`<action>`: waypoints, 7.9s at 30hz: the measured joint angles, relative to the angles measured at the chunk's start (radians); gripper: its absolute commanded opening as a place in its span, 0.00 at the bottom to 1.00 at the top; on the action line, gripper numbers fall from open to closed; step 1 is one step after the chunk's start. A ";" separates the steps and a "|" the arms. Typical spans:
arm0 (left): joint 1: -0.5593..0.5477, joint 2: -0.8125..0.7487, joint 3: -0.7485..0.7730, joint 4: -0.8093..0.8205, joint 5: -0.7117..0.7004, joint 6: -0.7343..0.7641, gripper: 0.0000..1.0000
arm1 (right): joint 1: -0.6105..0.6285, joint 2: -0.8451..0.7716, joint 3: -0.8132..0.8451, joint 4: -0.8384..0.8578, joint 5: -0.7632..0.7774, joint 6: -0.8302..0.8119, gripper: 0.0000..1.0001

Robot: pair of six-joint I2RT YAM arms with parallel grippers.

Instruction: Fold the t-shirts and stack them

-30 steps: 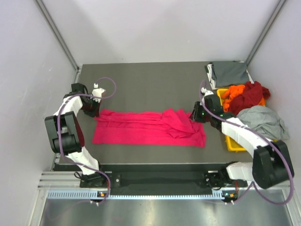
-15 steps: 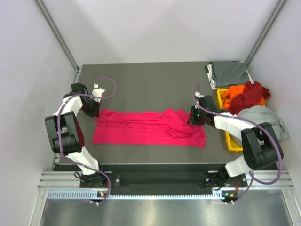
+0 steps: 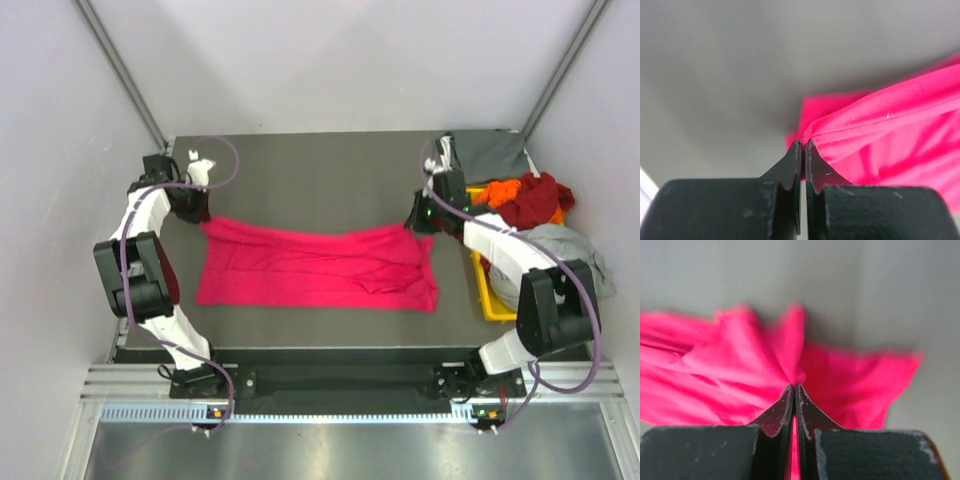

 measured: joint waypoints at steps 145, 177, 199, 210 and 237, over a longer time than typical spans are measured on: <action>-0.539 -0.240 -0.476 -0.245 0.111 0.337 0.17 | -0.190 1.049 1.279 -0.305 -0.094 -0.016 0.04; -0.359 -0.311 -0.347 -0.246 0.012 0.086 0.53 | -0.186 0.781 0.731 0.121 -0.076 0.244 0.14; -0.515 -0.239 -0.365 -0.183 0.134 0.022 0.56 | -0.179 1.087 1.258 0.077 -0.076 0.372 0.75; -0.534 -0.244 -0.417 -0.149 0.167 0.029 0.58 | -0.012 0.103 0.184 0.105 0.076 0.216 0.76; -0.689 -0.551 -0.502 -0.095 0.223 0.102 0.51 | 0.466 -0.404 -0.598 0.149 0.087 0.642 0.00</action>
